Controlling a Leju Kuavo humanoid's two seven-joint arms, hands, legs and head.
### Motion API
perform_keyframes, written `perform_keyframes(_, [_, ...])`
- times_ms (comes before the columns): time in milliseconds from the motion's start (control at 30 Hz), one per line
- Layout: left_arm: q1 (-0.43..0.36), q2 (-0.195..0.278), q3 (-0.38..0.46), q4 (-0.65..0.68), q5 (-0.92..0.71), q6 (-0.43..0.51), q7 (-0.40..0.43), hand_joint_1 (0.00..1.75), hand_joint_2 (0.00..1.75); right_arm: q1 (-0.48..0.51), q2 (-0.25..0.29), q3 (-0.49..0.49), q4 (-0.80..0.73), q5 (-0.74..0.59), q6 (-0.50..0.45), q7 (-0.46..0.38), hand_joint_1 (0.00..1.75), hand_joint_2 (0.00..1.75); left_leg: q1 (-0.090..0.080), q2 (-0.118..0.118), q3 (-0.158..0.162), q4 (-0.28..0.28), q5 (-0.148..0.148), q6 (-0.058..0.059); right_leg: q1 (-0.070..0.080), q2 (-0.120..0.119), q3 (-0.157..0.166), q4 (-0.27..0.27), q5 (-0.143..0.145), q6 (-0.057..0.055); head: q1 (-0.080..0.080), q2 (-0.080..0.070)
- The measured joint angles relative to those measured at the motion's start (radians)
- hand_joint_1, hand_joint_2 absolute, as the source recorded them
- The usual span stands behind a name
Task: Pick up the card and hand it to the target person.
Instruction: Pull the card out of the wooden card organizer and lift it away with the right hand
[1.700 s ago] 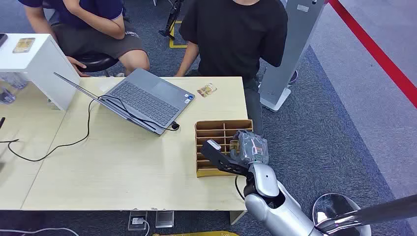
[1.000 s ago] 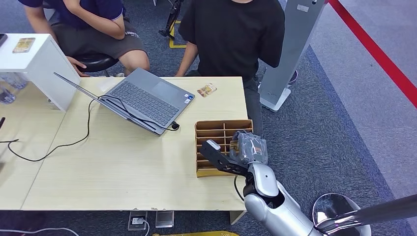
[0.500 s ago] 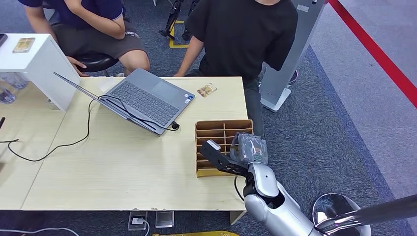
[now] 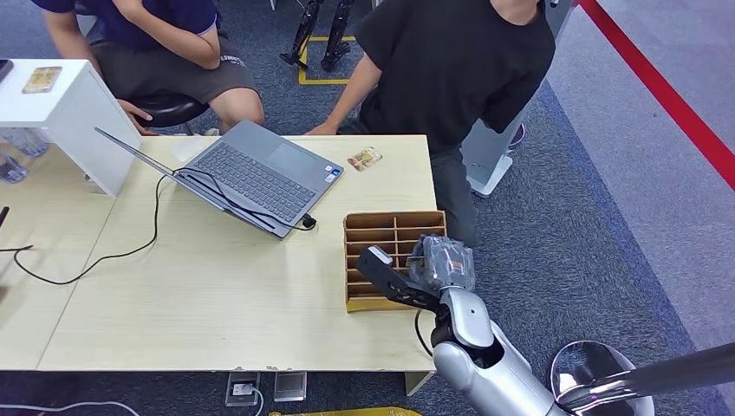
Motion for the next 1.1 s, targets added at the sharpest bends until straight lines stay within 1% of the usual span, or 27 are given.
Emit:
perform_keyframes(133, [0.0, 0.0, 0.0, 0.0, 0.0, 0.0, -0.002, 0.0, 0.0, 0.0, 0.0, -0.001, 0.0, -0.003, 0.0, 0.0, 1.43, 1.75, 0.0, 0.0, 0.0, 0.0, 0.0, 0.0, 0.0, 0.0, 0.0, 0.0, 0.0, 0.0, 0.0, 0.0])
perform_keyframes(267, [0.0, 0.0, 0.0, 0.0, 0.0, 0.0, -0.003, 0.0, 0.0, -0.002, 0.0, -0.002, 0.0, -0.004, 0.001, 0.0, 1.56, 1.75, 0.0, 0.0, 0.0, 0.0, 0.0, 0.0, 0.0, 0.0, 0.0, 0.0, 0.0, 0.0, 0.0, 0.0])
perform_keyframes(367, [0.0, 0.0, 0.0, 0.0, 0.0, 0.0, -0.003, 0.0, 0.0, -0.004, 0.0, -0.003, 0.0, -0.013, 0.003, 0.0, 1.61, 1.75, 0.0, 0.0, 0.0, 0.0, 0.0, 0.0, 0.0, 0.0, 0.0, 0.0, 0.0, 0.0, 0.0, 0.0])
perform_keyframes(700, [0.0, 0.0, 0.0, 0.0, 0.009, 0.002, -0.008, 0.0, 0.0, -0.007, 0.0, 0.001, 0.0, -0.031, -0.014, 0.0, 1.61, 1.75, 0.0, 0.0, 0.0, 0.0, 0.0, 0.0, 0.0, 0.0, 0.0, 0.0, 0.0, 0.0, 0.0, 0.0])
perform_keyframes(900, [0.0, 0.0, 0.0, 0.0, 0.022, 0.001, -0.013, 0.0, 0.0, -0.006, -0.007, 0.01, -0.025, -0.03, -0.065, 0.0, 1.61, 1.75, 0.0, 0.0, 0.0, 0.0, 0.0, 0.0, 0.0, 0.0, 0.0, 0.0, 0.0, 0.0, 0.0, 0.0])
perform_keyframes(1100, [0.001, 0.0, 0.0, 0.0, 0.027, 0.0, -0.015, 0.0, 0.0, -0.005, -0.033, 0.022, -0.115, 0.015, -0.136, -0.014, 1.61, 1.75, 0.0, 0.0, 0.0, 0.0, 0.0, 0.0, 0.0, 0.0, 0.0, 0.0, 0.0, 0.0, 0.0, 0.0])
